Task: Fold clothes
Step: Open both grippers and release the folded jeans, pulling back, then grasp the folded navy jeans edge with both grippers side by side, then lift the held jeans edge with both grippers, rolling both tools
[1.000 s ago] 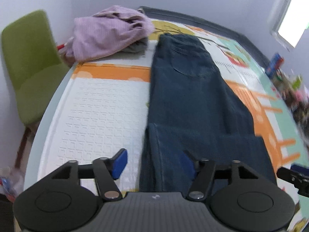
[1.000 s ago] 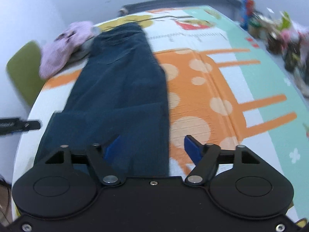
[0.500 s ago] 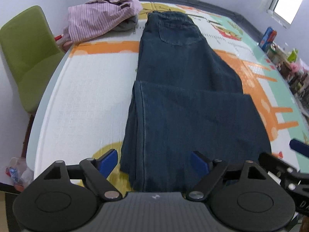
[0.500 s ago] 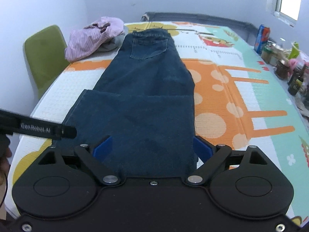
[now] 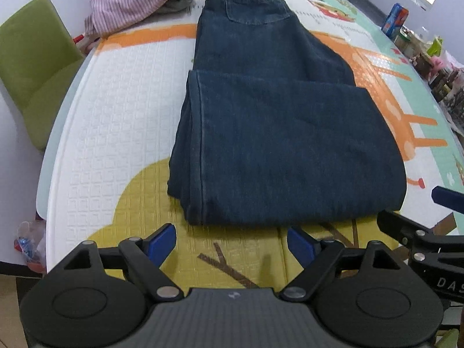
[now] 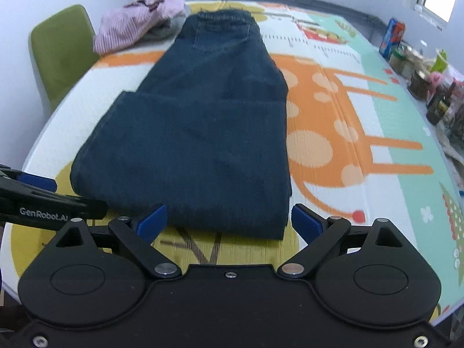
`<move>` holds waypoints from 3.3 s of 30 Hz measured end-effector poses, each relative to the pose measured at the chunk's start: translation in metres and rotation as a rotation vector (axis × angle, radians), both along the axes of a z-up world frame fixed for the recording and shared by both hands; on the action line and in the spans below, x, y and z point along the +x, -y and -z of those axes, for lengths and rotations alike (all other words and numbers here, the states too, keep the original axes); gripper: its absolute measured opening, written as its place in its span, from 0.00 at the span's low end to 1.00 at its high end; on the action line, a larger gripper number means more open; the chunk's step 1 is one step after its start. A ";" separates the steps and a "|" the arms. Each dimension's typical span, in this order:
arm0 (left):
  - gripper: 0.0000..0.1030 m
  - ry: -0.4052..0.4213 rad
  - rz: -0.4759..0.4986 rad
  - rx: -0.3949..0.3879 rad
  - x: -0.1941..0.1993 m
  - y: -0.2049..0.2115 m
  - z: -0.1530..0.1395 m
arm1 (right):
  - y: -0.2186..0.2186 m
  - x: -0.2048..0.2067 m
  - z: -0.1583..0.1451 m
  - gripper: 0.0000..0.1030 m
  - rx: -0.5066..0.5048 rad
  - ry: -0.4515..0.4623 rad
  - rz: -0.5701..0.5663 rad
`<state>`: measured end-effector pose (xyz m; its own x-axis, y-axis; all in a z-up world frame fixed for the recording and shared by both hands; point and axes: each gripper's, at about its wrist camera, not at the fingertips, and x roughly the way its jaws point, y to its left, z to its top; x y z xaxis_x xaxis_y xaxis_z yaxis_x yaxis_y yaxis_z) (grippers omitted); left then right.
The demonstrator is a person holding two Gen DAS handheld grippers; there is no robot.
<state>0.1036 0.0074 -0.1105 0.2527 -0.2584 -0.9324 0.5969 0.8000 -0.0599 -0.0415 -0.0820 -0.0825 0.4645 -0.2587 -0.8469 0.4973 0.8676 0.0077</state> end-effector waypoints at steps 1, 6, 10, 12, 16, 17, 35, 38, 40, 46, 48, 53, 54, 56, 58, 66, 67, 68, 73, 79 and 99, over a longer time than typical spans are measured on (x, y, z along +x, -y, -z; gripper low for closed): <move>0.84 -0.002 -0.002 0.005 -0.001 0.000 0.001 | 0.001 0.000 0.002 0.90 0.012 -0.012 0.003; 0.84 -0.004 0.003 0.035 -0.001 0.002 0.006 | 0.005 -0.002 0.010 0.90 0.051 -0.030 0.007; 0.84 -0.016 0.007 0.044 0.001 0.003 0.012 | 0.009 -0.003 0.014 0.89 0.074 -0.029 0.001; 0.84 -0.020 -0.004 0.039 0.002 0.001 0.014 | 0.012 -0.003 0.017 0.87 0.071 -0.029 0.009; 0.84 -0.020 -0.031 0.012 0.009 -0.002 0.017 | 0.023 -0.005 0.022 0.86 0.068 -0.020 0.052; 0.84 -0.020 -0.038 0.005 0.011 -0.003 0.017 | 0.027 -0.005 0.024 0.86 0.071 -0.014 0.062; 0.84 -0.005 -0.101 -0.102 0.047 -0.011 0.026 | 0.071 0.003 0.050 0.75 0.115 -0.001 0.125; 0.81 -0.017 -0.085 -0.119 0.049 -0.011 0.030 | 0.075 0.005 0.055 0.72 0.143 -0.003 0.132; 0.78 -0.032 -0.088 -0.131 0.051 -0.011 0.032 | 0.076 0.006 0.057 0.67 0.157 -0.002 0.131; 0.72 -0.043 -0.071 -0.133 0.051 -0.010 0.034 | 0.076 0.010 0.060 0.55 0.197 0.000 0.142; 0.71 -0.031 -0.052 -0.122 0.050 -0.007 0.033 | 0.074 0.011 0.060 0.53 0.185 -0.002 0.134; 0.67 -0.025 -0.044 -0.107 0.048 -0.005 0.032 | 0.068 0.013 0.057 0.46 0.155 -0.008 0.112; 0.65 -0.025 -0.045 -0.104 0.048 -0.005 0.031 | 0.067 0.013 0.056 0.46 0.151 -0.009 0.109; 0.61 -0.022 -0.047 -0.099 0.048 -0.004 0.030 | 0.066 0.014 0.055 0.43 0.145 -0.011 0.104; 0.55 -0.019 -0.052 -0.093 0.046 -0.005 0.028 | 0.065 0.014 0.053 0.41 0.146 -0.011 0.101; 0.44 -0.029 -0.053 -0.085 0.045 -0.010 0.024 | 0.070 0.007 0.048 0.24 0.166 -0.002 0.093; 0.43 -0.030 -0.051 -0.083 0.045 -0.010 0.024 | 0.071 0.007 0.048 0.23 0.169 -0.001 0.091; 0.42 -0.030 -0.049 -0.081 0.045 -0.010 0.023 | 0.071 0.006 0.047 0.23 0.170 -0.002 0.089; 0.39 -0.047 -0.050 -0.076 0.042 -0.013 0.023 | 0.068 0.006 0.046 0.22 0.168 -0.017 0.076; 0.39 -0.075 -0.008 -0.051 0.033 -0.017 0.025 | 0.064 -0.001 0.045 0.22 0.186 -0.056 0.043; 0.37 -0.267 0.084 0.047 0.002 -0.030 0.037 | 0.036 -0.042 0.046 0.22 0.261 -0.218 -0.041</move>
